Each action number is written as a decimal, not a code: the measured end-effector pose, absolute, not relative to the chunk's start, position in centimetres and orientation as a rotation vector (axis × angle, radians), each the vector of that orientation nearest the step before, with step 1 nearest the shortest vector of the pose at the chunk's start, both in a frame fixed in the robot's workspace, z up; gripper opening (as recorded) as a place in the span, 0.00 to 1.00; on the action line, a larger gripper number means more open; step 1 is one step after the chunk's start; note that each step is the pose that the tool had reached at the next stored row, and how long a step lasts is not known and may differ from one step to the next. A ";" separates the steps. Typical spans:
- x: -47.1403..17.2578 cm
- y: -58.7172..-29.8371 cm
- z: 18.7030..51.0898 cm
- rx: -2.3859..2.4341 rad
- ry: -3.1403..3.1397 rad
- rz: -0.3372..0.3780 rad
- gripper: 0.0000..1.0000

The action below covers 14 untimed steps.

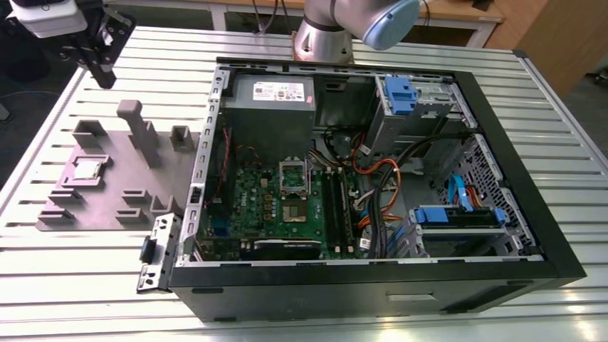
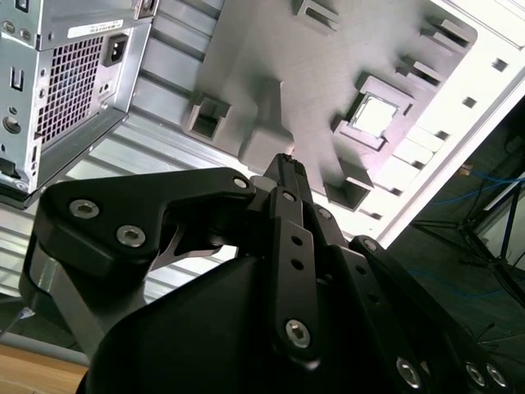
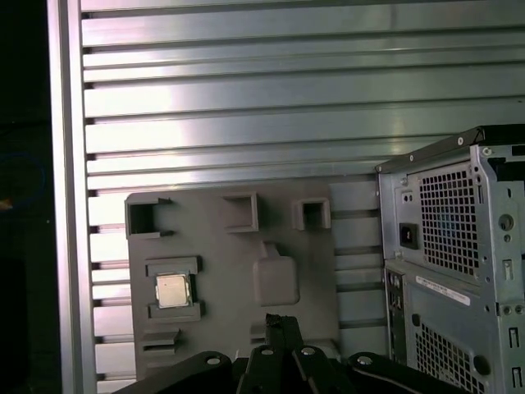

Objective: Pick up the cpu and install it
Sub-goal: 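Reach for the cpu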

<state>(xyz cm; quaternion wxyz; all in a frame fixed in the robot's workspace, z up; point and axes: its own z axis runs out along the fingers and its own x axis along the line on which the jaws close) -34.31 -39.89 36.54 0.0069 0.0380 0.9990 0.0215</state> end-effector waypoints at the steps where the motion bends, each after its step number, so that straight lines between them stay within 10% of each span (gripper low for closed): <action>1: -34.4 -39.9 36.5 0.119 3.125 0.067 0.11; 14: -38.0 -39.7 36.0 0.119 3.125 0.067 0.11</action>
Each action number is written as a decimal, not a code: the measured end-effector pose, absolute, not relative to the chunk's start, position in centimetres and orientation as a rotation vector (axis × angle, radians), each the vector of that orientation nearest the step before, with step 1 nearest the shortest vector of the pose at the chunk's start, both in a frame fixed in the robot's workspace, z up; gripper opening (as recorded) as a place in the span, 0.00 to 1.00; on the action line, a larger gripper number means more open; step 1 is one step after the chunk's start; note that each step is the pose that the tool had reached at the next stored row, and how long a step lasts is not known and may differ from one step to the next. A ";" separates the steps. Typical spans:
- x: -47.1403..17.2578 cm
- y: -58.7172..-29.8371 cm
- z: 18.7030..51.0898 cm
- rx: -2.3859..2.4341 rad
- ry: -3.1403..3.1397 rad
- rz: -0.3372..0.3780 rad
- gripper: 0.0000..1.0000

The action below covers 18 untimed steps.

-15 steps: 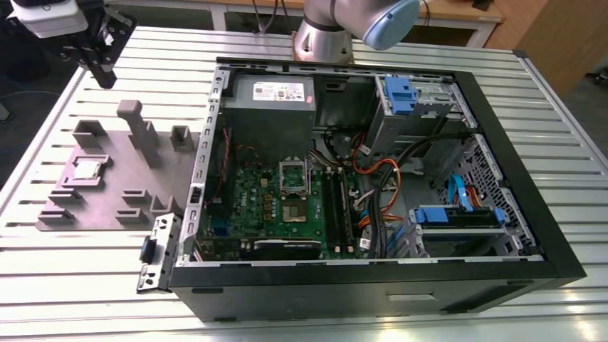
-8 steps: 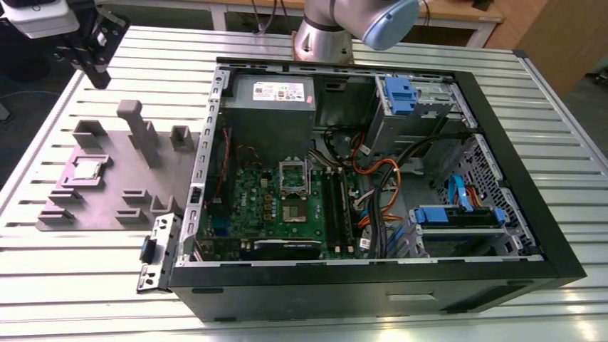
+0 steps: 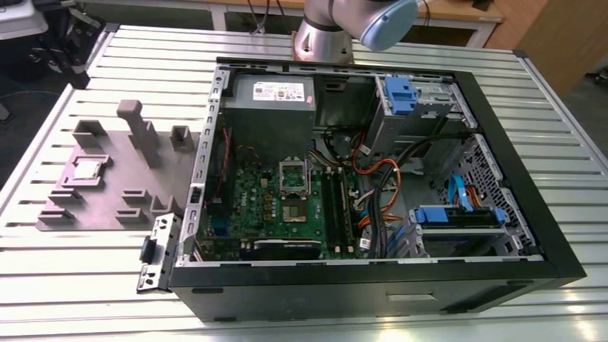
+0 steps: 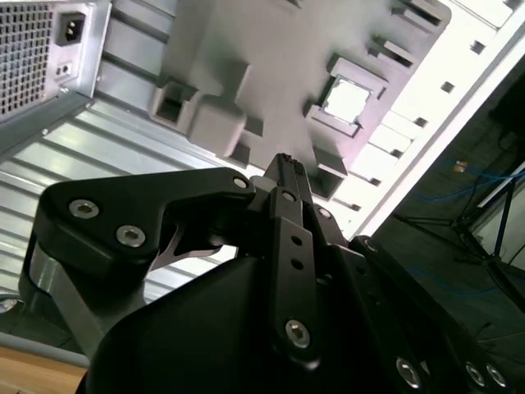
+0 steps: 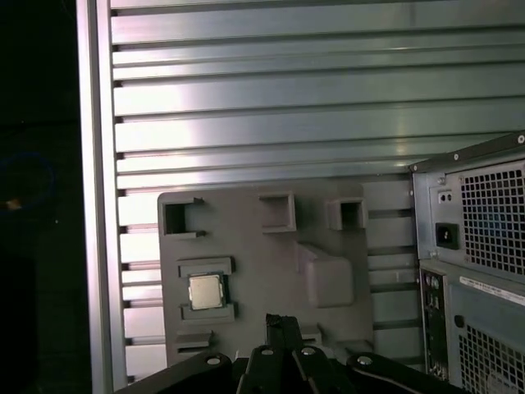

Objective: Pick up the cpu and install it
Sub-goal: 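Reach for the cpu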

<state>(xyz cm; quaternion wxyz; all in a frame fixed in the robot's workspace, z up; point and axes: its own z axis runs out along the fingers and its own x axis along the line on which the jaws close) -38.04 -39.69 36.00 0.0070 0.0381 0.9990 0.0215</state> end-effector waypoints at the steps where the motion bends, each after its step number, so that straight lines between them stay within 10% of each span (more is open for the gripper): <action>1: -38.5 -39.7 36.0 0.119 3.125 0.067 0.11; 18: -44.5 -39.5 35.2 0.120 3.126 0.067 0.11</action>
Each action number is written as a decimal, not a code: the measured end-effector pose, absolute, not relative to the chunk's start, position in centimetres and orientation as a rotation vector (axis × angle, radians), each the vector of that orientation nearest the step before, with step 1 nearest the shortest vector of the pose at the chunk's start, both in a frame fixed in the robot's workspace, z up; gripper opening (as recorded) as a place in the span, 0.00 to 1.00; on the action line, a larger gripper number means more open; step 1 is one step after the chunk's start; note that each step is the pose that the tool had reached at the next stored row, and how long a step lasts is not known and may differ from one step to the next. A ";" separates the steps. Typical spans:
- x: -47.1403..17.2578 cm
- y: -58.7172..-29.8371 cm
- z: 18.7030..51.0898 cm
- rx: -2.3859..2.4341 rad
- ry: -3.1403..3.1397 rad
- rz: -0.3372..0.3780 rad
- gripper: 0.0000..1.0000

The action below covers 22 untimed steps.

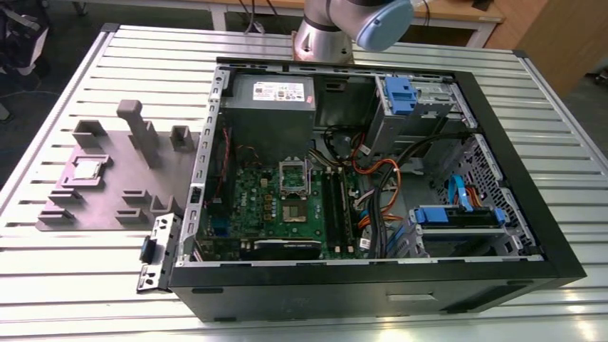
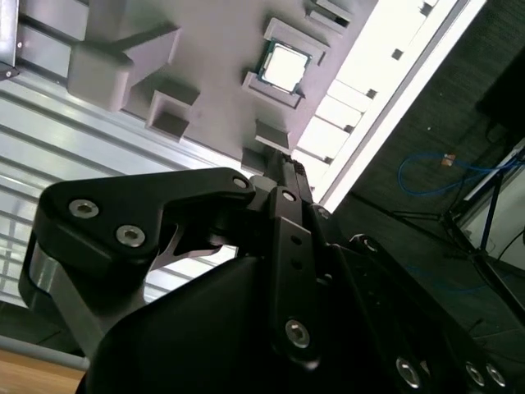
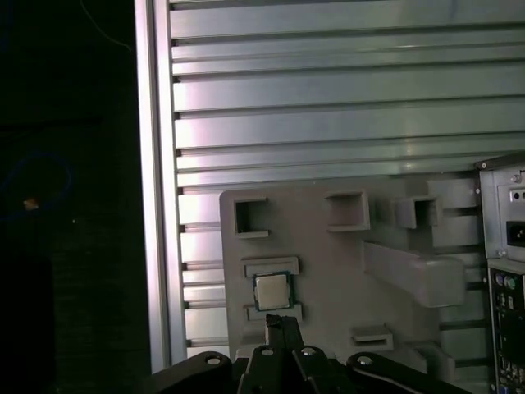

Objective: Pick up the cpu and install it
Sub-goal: 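Reach for the cpu, then pick up the cpu and move it towards the insertion slot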

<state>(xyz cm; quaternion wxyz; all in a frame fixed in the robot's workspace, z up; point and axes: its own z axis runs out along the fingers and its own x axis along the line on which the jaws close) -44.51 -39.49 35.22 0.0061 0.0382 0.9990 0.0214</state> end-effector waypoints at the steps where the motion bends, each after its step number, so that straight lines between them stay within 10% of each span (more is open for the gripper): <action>1: -44.6 -39.5 35.2 0.119 3.126 0.067 0.11; 22: -45.2 -39.5 34.4 0.118 3.127 0.066 0.17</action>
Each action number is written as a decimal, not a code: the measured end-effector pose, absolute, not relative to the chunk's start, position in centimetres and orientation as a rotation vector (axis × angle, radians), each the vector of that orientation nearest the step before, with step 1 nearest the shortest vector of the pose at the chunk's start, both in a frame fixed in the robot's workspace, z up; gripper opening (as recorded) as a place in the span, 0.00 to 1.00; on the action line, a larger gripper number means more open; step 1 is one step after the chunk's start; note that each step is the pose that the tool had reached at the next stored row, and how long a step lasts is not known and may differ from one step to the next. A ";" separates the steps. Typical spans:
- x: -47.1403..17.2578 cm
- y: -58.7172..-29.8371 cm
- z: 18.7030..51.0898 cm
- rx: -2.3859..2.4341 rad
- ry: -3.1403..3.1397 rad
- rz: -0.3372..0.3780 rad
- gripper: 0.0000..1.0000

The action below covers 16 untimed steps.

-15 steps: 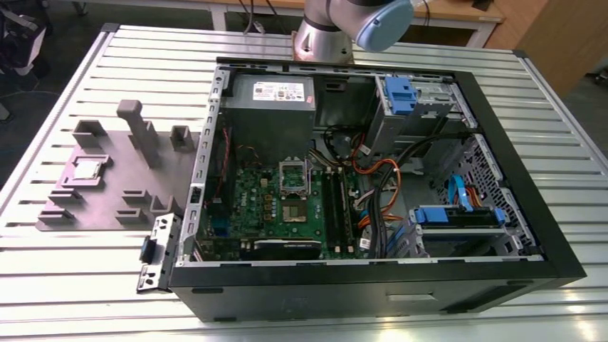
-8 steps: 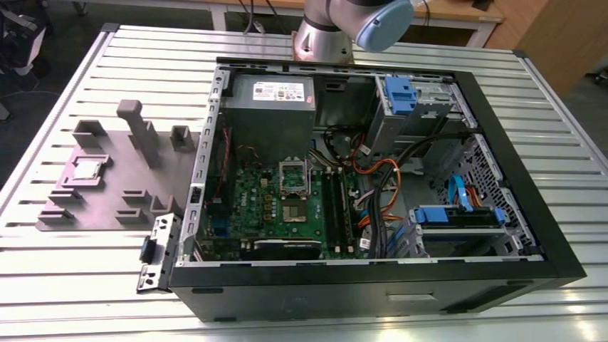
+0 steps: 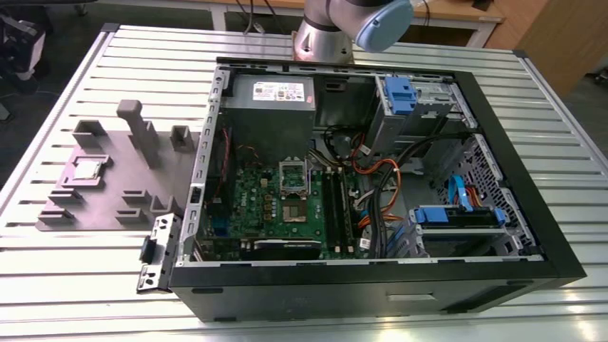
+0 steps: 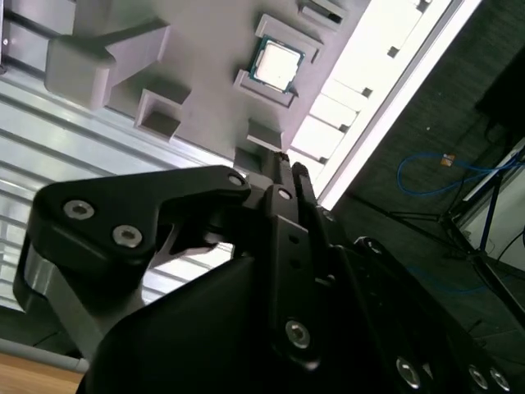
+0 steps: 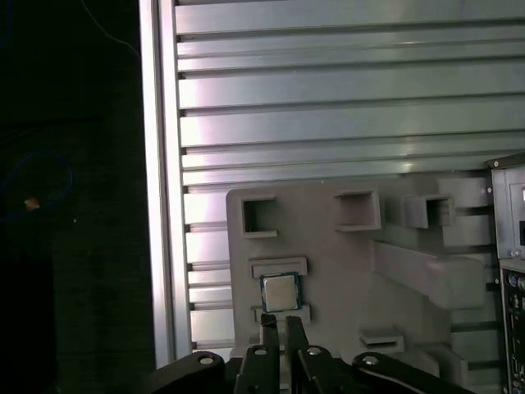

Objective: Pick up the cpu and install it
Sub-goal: 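Pick up the cpu and move it towards the insertion slot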

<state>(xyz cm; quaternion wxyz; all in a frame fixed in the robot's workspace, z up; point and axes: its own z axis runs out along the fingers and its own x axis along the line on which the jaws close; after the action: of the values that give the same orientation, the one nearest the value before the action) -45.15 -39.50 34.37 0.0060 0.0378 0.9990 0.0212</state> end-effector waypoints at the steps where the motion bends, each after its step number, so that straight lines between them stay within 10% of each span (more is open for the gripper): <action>1: -45.2 -39.5 34.2 0.118 3.127 0.065 0.24; 16: -45.2 -39.7 33.0 0.101 3.127 0.054 0.60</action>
<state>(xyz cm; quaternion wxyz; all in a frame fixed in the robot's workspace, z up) -45.16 -39.67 33.01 0.0061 0.0324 0.9993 0.0172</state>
